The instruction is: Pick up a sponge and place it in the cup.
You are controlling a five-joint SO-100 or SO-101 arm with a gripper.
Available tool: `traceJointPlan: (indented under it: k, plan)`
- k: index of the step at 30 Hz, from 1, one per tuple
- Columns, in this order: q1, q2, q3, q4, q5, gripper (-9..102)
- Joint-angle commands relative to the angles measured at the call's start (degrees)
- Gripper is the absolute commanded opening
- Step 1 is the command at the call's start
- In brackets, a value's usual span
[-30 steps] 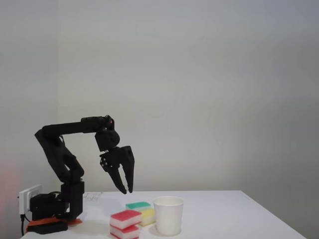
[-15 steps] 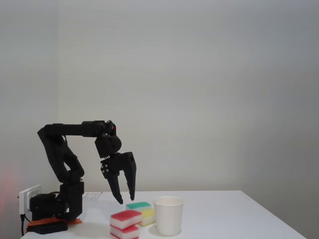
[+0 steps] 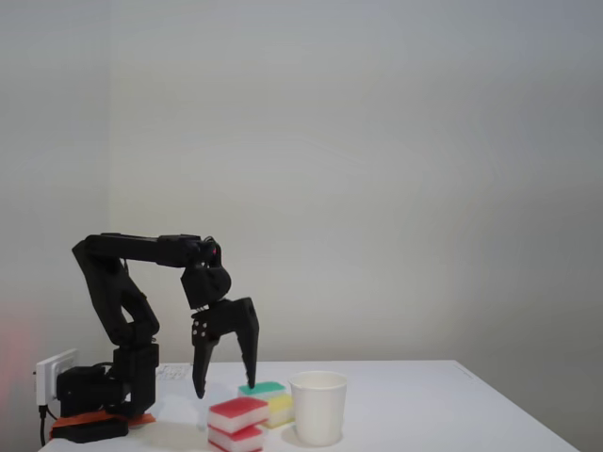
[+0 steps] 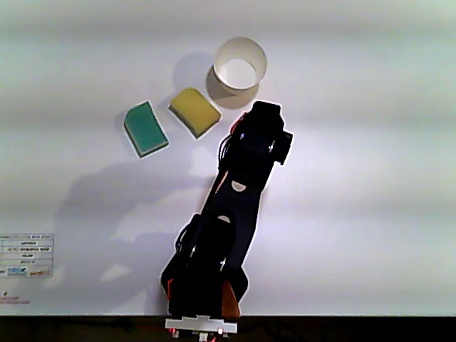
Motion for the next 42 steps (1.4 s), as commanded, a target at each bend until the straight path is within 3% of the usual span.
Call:
traceJointPlan:
  k: [1, 27, 32, 42]
  plan:
    - [0.4, 0.4, 0.8, -0.4, -0.5, 38]
    - [-0.3, -11.2, 2.6, -13.9, 1.2, 37]
    - [-1.5, -13.7, 4.0, -18.5, 2.6, 30]
    - [-3.0, -14.2, 4.9, -18.9, 4.3, 11]
